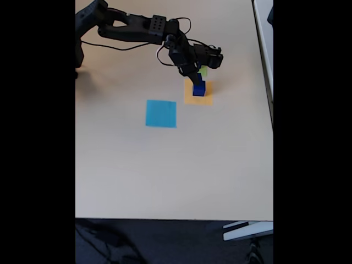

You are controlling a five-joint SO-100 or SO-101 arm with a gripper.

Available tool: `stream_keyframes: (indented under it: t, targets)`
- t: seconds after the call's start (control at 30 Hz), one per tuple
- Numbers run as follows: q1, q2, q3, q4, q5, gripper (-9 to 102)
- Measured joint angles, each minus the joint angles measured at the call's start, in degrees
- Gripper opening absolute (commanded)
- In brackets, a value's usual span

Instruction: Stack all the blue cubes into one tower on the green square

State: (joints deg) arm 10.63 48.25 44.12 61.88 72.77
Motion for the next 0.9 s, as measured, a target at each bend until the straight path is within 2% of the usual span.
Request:
stream_keyframes:
  t: [0.6, 0.9]
  targets:
    - [4.7, 7.4, 5.9, 1.0, -3.0, 2]
    - [7.2, 11.4, 16.3, -3.5, -2.8, 3]
